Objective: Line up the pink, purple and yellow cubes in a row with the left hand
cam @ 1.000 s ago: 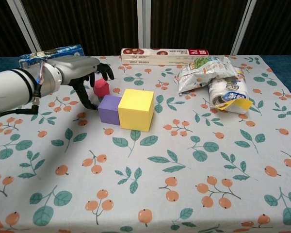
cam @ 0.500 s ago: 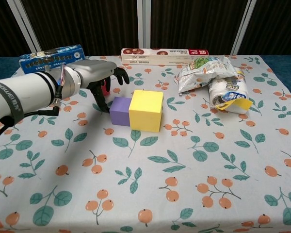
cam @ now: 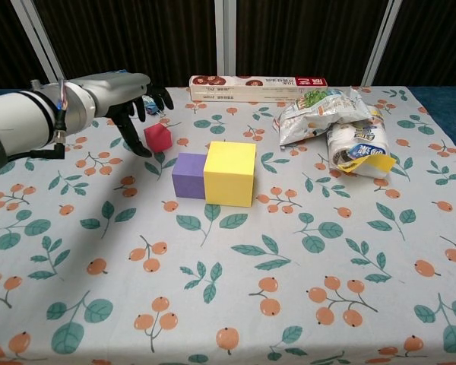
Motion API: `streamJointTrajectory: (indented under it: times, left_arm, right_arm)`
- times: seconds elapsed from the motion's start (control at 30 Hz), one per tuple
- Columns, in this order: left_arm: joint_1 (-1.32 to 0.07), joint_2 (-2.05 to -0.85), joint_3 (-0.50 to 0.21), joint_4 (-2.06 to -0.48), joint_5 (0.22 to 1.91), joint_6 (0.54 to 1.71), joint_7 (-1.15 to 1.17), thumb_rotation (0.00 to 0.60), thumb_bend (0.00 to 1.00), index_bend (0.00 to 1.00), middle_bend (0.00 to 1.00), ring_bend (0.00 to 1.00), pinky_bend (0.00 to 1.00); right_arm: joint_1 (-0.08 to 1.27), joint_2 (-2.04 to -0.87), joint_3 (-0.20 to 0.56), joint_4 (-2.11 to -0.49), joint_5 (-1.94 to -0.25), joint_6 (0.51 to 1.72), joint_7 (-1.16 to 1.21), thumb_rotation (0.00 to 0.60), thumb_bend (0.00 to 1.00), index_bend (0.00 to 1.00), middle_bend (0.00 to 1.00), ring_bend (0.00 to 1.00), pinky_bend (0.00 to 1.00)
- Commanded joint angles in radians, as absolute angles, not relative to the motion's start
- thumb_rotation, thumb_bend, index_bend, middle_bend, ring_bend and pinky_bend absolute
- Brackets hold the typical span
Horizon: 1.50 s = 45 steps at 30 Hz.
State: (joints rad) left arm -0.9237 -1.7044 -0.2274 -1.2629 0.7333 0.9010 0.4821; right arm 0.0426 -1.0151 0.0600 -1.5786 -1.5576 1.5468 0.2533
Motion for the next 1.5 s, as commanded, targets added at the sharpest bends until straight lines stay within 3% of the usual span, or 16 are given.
streamJointTrajectory:
  times: [0.03, 0.27, 0.87, 1.5]
  left_arm:
    - [-0.917, -1.722, -0.245, -1.200, 0.702, 0.890, 0.458, 0.600, 0.11, 0.28, 0.28, 0.32, 0.30]
    - [-0.941, -1.781, -0.289, -1.094, 0.652, 0.846, 0.437, 0.600, 0.11, 0.36, 0.26, 0.30, 0.30]
    - [-1.062, -1.877, -0.351, -0.926, 0.463, 0.758, 0.550, 0.600, 0.12, 0.37, 0.26, 0.30, 0.31]
    - [-1.085, -1.951, -0.370, -0.741, 0.468, 0.717, 0.569, 0.600, 0.15, 0.38, 0.26, 0.30, 0.31]
  right_arm:
    - [0.042, -1.015, 0.060, -1.578, -1.557, 1.547, 0.253, 0.600, 0.03, 0.09, 0.17, 0.01, 0.11]
    - [0.043, -1.014, 0.061, -1.581, -1.553, 1.543, 0.248, 0.600, 0.03, 0.09, 0.17, 0.01, 0.12]
    - [0.042, -1.005, 0.064, -1.585, -1.542, 1.539, 0.243, 0.600, 0.03, 0.09, 0.17, 0.01, 0.12]
    - [0.038, -1.003, 0.064, -1.584, -1.536, 1.538, 0.245, 0.600, 0.03, 0.09, 0.17, 0.01, 0.12]
